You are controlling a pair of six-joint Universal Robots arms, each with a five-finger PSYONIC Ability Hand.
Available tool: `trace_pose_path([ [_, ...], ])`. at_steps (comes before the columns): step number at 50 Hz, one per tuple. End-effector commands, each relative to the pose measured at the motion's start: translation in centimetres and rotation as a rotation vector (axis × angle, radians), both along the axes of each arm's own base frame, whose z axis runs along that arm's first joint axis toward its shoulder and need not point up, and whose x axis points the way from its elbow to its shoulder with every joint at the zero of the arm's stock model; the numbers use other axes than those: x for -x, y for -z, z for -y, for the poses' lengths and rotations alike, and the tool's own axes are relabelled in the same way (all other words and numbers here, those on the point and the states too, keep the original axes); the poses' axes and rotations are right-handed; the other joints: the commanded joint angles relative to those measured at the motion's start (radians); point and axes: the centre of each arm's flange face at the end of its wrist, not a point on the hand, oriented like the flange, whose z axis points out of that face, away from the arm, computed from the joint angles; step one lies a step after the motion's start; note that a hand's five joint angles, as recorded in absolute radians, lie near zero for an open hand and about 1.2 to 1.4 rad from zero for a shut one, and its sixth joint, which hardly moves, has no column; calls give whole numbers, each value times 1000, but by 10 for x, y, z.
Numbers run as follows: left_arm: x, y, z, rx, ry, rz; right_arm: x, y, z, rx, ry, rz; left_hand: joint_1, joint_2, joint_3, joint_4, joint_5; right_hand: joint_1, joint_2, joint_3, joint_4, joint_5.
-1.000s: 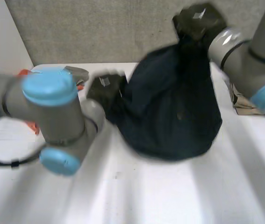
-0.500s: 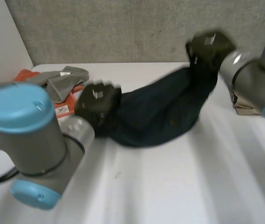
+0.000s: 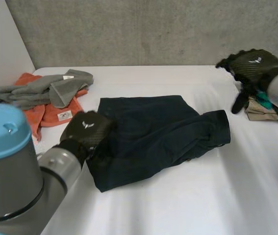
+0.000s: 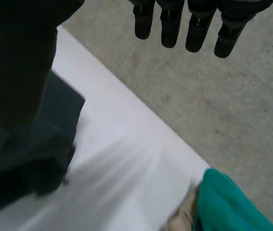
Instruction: Fold the laundry.
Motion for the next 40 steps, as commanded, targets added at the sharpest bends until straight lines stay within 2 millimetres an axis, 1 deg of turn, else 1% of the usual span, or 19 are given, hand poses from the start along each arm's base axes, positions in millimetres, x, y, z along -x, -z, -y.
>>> trace_pose_path([
  [1, -22, 24, -21, -83, -35, 59, 24, 14, -46, -105, -65, -163, 33, 35, 30, 45, 50, 93, 103, 95, 98, 93],
  [4, -29, 31, -29, -103, -44, 69, 23, 30, -61, -119, -101, -178, -2, 0, -5, 10, 15, 93, 104, 95, 98, 93],
  [6, -29, 36, -30, -110, -46, 72, 22, 40, -64, -117, -113, -171, -34, -32, -37, -23, -17, 93, 104, 95, 98, 93],
  [10, -25, 59, -22, -106, -49, 76, 18, 76, -68, -47, -135, -158, -84, -82, -87, -73, -67, 105, 115, 107, 110, 105],
  [14, -19, 73, -13, -94, -49, 67, 9, 90, -70, 36, -158, -137, -87, -85, -90, -76, -70, 110, 121, 113, 115, 110],
  [18, -12, 88, -3, -74, -45, 64, -7, 107, -65, 90, -193, -108, -81, -80, -84, -70, -64, 189, 200, 192, 194, 189],
  [21, -6, 95, 6, -54, -47, 54, -13, 123, -56, 103, -201, -108, -73, -71, -75, -61, -55, 301, 311, 303, 306, 301],
  [23, -3, 100, 9, -52, -48, 53, -15, 128, -51, 109, -197, -108, -61, -59, -64, -49, -44, 342, 353, 344, 347, 342],
  [24, -2, 102, 11, -53, -47, 54, -15, 129, -48, 112, -196, -108, -32, -30, -35, -20, -14, 380, 391, 382, 385, 380],
  [25, 2, 105, 15, -48, -47, 51, -16, 131, -44, 112, -192, -105, 149, 151, 146, 160, 166, 569, 580, 572, 574, 570],
  [27, 3, 107, 19, -40, -57, 49, -16, 133, -42, 108, -193, -104, 449, 451, 446, 460, 466, 834, 845, 837, 839, 834],
  [28, 5, 103, 25, -17, -75, 39, -17, 132, -40, 117, -191, -103, 825, 827, 822, 836, 842, 1144, 1154, 1146, 1149, 1144],
  [31, 7, 93, 34, 26, -116, 23, -16, 127, -34, 137, -174, -98, 858, 860, 855, 869, 875, 1166, 1177, 1169, 1171, 1166],
  [34, 8, 60, 41, 110, -168, -28, -15, 102, -28, 198, -155, -83, 858, 860, 855, 869, 875, 1166, 1177, 1169, 1171, 1166],
  [35, 7, 44, 41, 146, -177, -52, -14, 89, -28, 230, -147, -79, 858, 860, 855, 869, 875, 1166, 1177, 1169, 1171, 1166],
  [36, 4, 17, 39, 204, -180, -87, -11, 57, -34, 288, -134, -70, 858, 860, 855, 869, 875, 1166, 1177, 1169, 1171, 1166],
  [38, 0, -14, 33, 269, -177, -105, -8, 26, -45, 329, -134, -61, 858, 860, 855, 869, 875, 1166, 1177, 1169, 1171, 1166],
  [39, -6, -43, 27, 340, -174, -111, -4, -8, -54, 380, -126, -55, 858, 860, 855, 869, 875, 1166, 1177, 1169, 1171, 1166],
  [40, -8, -56, 23, 373, -172, -109, -2, -21, -56, 397, -119, -53, 858, 860, 855, 869, 875, 1166, 1177, 1169, 1171, 1166],
])
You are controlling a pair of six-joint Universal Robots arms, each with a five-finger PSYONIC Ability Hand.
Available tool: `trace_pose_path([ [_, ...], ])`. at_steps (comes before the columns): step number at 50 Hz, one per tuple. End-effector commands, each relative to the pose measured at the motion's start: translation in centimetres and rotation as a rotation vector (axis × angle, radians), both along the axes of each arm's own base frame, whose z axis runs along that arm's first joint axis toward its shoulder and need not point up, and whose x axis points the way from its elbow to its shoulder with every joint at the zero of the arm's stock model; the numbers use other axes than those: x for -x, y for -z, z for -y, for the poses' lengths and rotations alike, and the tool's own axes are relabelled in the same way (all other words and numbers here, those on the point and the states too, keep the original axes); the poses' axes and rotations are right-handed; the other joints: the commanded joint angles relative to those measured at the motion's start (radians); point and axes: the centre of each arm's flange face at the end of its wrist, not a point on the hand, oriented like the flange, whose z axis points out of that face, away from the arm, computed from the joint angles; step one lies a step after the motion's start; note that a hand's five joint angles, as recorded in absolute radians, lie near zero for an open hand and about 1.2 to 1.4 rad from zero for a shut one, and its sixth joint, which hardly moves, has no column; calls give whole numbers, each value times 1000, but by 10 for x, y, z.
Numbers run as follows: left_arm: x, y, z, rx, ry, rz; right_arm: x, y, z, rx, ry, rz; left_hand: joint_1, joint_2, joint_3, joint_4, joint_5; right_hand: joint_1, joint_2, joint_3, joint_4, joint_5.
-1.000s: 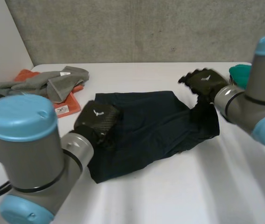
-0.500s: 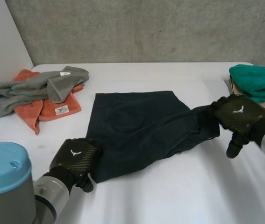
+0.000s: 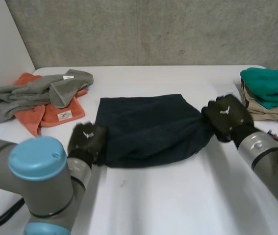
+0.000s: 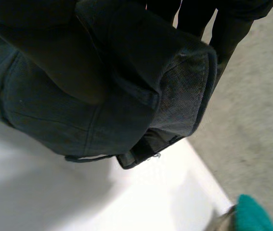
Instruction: Fold the laundry.
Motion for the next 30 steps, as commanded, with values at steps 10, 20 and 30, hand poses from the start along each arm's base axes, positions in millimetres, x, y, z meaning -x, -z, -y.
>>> trace_pose_path([
  [10, -30, -199, -46, 322, 35, -19, 35, -190, -25, -19, 51, -2, 238, 204, 212, 201, 268, 313, 222, 210, 206, 237],
  [20, 7, -127, 20, 99, 46, 135, 21, -129, 33, -251, 26, -36, 238, 204, 212, 201, 268, 313, 222, 210, 206, 237],
  [30, 50, -189, 116, 478, -27, -100, -27, -149, 109, 142, 151, 105, 238, 204, 212, 201, 268, 313, 222, 210, 206, 237],
])
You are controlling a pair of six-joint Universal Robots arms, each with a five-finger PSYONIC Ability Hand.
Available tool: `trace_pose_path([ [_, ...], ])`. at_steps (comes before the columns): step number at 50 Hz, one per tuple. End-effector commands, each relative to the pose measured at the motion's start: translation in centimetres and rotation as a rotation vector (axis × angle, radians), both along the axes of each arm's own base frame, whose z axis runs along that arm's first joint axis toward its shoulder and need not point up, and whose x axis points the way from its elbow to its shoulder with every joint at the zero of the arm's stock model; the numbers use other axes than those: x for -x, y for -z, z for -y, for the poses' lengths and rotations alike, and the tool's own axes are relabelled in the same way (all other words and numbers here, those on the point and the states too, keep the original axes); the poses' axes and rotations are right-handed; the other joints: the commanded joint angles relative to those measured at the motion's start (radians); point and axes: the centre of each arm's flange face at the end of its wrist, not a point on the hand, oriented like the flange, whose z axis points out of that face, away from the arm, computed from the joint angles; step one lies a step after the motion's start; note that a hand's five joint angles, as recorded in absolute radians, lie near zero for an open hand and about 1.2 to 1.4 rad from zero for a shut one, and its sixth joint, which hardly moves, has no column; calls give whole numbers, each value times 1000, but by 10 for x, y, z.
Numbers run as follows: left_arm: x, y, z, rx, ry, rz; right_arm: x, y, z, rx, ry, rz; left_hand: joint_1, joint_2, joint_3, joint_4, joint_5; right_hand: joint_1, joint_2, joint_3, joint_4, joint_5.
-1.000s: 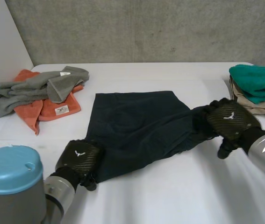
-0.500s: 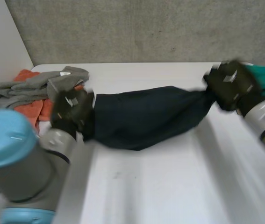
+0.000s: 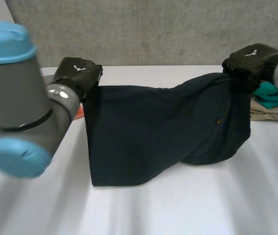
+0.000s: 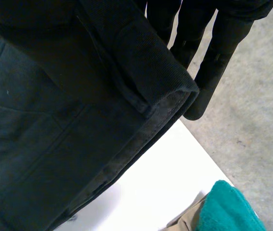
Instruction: Fold the laundry.
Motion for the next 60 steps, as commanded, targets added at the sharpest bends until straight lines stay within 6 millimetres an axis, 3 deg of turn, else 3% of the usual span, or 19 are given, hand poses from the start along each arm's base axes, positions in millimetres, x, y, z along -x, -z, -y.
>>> trace_pose_path([
  [1, 29, -80, 62, 419, -18, -264, -35, -48, 51, 440, 115, 160, 238, 199, 205, 196, 268, 277, 220, 207, 199, 237],
  [3, 30, -117, 66, 605, -20, -384, -38, -79, 60, 635, 119, 284, 238, 199, 205, 196, 268, 277, 220, 207, 199, 237],
  [6, 23, -145, 71, 773, -41, -483, -37, -101, 67, 789, 118, 412, 238, 199, 205, 196, 268, 277, 220, 207, 199, 237],
  [7, 14, -165, 70, 875, -58, -540, -36, -110, 69, 856, 111, 486, 238, 199, 205, 196, 268, 277, 220, 207, 199, 237],
  [11, 1, -183, 67, 922, -78, -557, -32, -130, 58, 944, 96, 584, 238, 199, 205, 196, 268, 277, 220, 207, 199, 237],
  [13, 3, -176, 69, 893, -76, -541, -30, -136, 52, 949, 96, 587, 238, 199, 205, 196, 268, 277, 220, 207, 199, 237],
  [17, 8, -141, 76, 770, -75, -470, -31, -117, 50, 845, 106, 546, 238, 199, 205, 196, 268, 277, 220, 207, 199, 237],
  [25, 11, -35, 75, 480, -48, -289, -40, -14, 64, 438, 97, 363, 238, 199, 205, 196, 268, 277, 220, 207, 199, 237],
  [26, 11, -11, 70, 417, -28, -241, -42, 10, 63, 359, 91, 317, 238, 199, 205, 196, 268, 277, 220, 207, 199, 237],
  [29, 12, 25, 57, 314, 14, -177, -42, 45, 58, 252, 85, 223, 238, 199, 205, 196, 268, 277, 220, 207, 199, 237],
  [30, 10, 45, 48, 249, 31, -138, -42, 68, 53, 188, 75, 151, 238, 199, 205, 196, 268, 277, 220, 207, 199, 237],
  [34, 4, 90, 16, 81, 64, -9, -38, 109, 36, 70, 49, -13, 238, 199, 205, 196, 268, 277, 220, 207, 199, 237],
  [38, -2, 109, -17, -30, 101, 106, -27, 135, 20, -17, 36, -128, 238, 199, 205, 196, 268, 277, 220, 207, 199, 237],
  [41, -10, 108, -39, -75, 123, 169, -22, 146, 5, -77, 18, -178, 238, 199, 205, 196, 268, 277, 220, 207, 199, 237],
  [47, -32, 79, -98, -127, 189, 288, -3, 102, -62, -152, -49, -319, 238, 199, 205, 196, 268, 277, 220, 207, 199, 237],
  [49, -44, 75, -125, -190, 232, 378, 9, 99, -91, -231, -85, -396, 238, 199, 205, 196, 268, 277, 220, 207, 199, 237],
  [53, -62, 80, -170, -339, 339, 544, 32, 102, -123, -308, -132, -520, 238, 199, 205, 196, 268, 277, 220, 207, 199, 237],
  [57, -61, 81, -196, -373, 425, 600, 39, 113, -137, -322, -172, -573, 238, 199, 205, 196, 268, 277, 220, 207, 199, 237],
  [60, -54, 83, -193, -334, 430, 585, 39, 119, -139, -320, -170, -561, 238, 199, 205, 196, 268, 277, 220, 207, 199, 237],
])
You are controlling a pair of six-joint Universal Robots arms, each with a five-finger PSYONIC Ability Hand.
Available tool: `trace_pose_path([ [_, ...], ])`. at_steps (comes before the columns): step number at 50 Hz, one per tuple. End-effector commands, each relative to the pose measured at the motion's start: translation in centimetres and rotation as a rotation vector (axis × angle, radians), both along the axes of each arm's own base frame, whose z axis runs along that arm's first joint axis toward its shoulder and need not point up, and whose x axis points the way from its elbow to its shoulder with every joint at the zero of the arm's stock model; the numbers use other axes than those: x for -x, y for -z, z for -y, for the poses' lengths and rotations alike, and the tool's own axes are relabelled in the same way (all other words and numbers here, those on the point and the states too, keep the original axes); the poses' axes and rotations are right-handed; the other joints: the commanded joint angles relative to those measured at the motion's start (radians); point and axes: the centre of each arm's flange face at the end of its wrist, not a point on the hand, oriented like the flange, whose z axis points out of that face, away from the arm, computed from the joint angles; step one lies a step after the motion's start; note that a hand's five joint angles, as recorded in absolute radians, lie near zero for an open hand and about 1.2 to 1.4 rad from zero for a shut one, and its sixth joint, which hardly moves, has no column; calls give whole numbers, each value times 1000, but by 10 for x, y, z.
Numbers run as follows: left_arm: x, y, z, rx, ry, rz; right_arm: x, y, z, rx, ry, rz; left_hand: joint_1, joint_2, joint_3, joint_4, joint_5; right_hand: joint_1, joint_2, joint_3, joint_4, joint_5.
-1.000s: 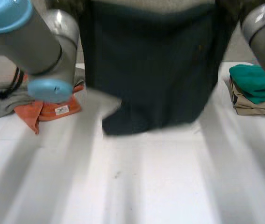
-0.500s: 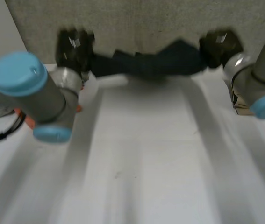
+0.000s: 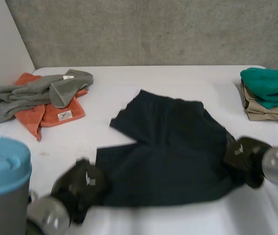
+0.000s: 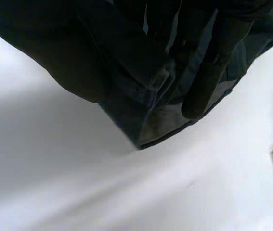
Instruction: Fold the laundry.
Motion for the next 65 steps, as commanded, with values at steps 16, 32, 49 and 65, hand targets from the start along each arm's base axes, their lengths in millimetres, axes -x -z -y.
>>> trace_pose_path([
  [16, 17, 24, 20, 43, -18, 7, 5, -37, 27, 179, 156, 345, 238, 197, 202, 196, 267, -945, -1002, -1019, -1026, -1015],
  [32, 16, 32, 4, 9, 11, 22, 16, -27, 118, 172, 241, 442, 238, 197, 202, 196, 267, -945, -1002, -1019, -1026, -1015],
  [49, 17, 33, 4, -2, -8, -8, -5, 52, 155, 74, 89, 542, 238, 197, 202, 196, 267, -756, -813, -829, -836, -826],
  [65, 9, 39, 0, -21, -23, 19, -2, 56, 207, 353, 226, 648, 238, 197, 202, 196, 267, -433, -490, -507, -513, -503],
])
